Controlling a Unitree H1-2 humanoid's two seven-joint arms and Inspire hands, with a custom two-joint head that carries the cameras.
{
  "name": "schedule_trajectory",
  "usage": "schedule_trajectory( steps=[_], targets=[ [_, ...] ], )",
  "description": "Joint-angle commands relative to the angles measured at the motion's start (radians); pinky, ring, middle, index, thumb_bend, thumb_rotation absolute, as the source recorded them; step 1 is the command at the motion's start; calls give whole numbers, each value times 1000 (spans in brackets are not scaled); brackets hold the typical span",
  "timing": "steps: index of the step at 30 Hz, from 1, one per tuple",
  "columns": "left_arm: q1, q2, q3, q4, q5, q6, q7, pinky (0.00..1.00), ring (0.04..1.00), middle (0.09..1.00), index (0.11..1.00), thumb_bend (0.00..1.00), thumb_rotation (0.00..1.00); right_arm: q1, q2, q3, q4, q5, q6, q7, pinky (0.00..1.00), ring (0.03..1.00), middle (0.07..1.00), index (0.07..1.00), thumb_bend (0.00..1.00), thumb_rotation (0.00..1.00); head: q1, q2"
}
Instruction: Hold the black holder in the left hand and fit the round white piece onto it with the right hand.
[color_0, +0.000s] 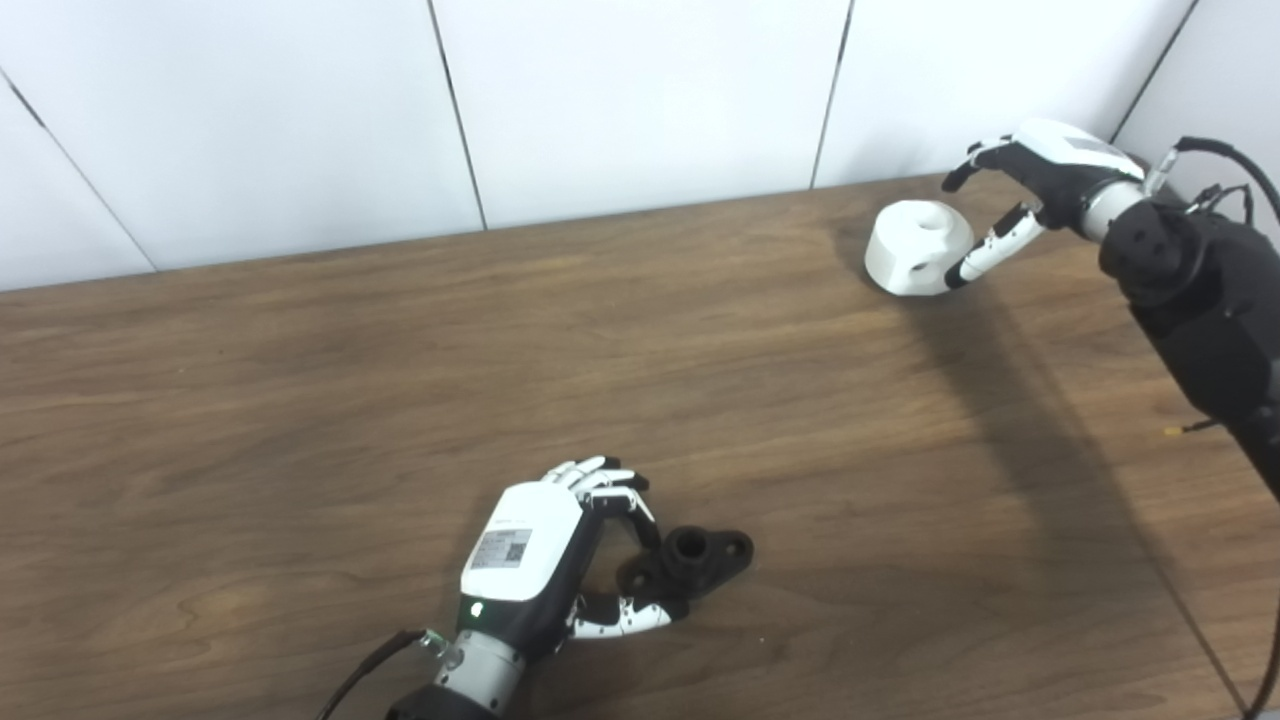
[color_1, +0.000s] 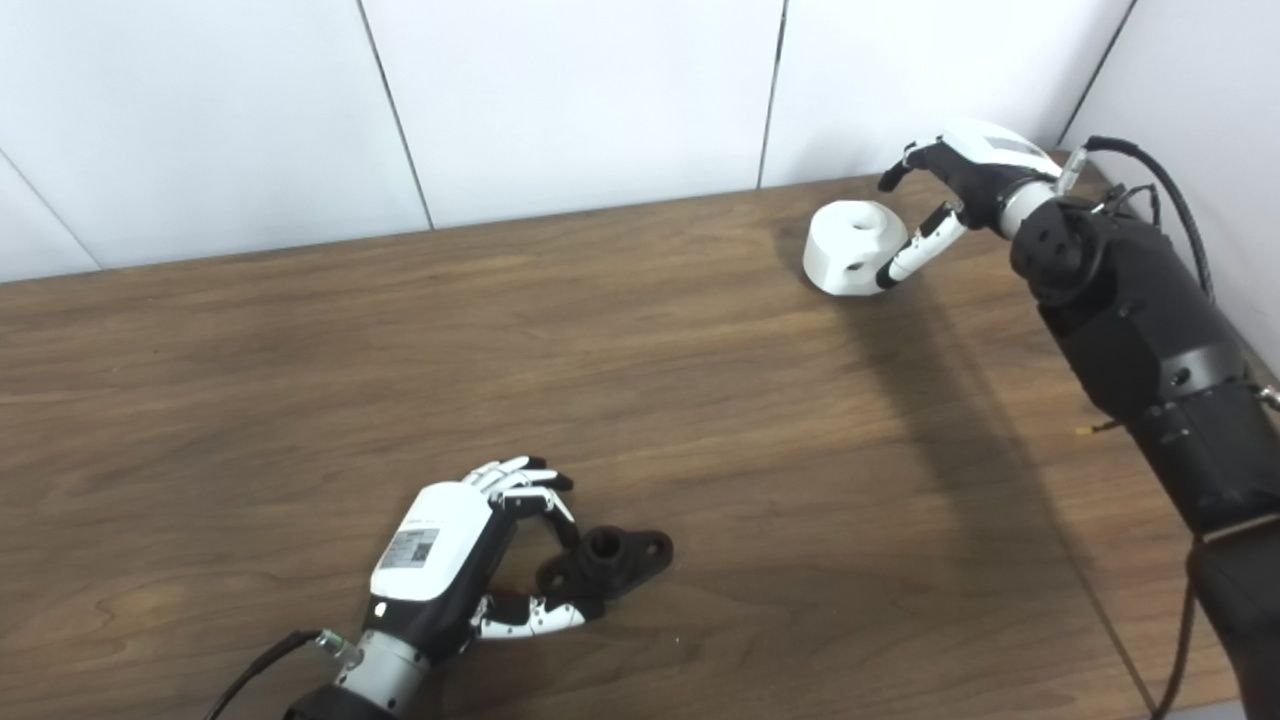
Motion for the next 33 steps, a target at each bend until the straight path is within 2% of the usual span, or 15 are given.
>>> schedule_trajectory(
  steps=[1, 14, 33],
  targets=[
    [22, 10, -6, 48, 6, 43, -60, 853, 874, 781, 487, 519, 49, -57, -44, -11, -37, -15, -19, -8, 1000, 1000, 934, 713, 889, 221, -3, 1],
    [19, 10, -4, 56, 5, 40, -59, 844, 873, 782, 487, 519, 49, -59, -29, -3, -18, -22, -55, -5, 1000, 993, 926, 692, 887, 208, 3, -4],
    [25, 6, -9, 75, 0, 35, -36, 852, 872, 780, 487, 519, 48, -47, -21, 0, -13, -21, -50, -5, 1000, 1000, 924, 710, 879, 249, 35, -21]
  ],
)
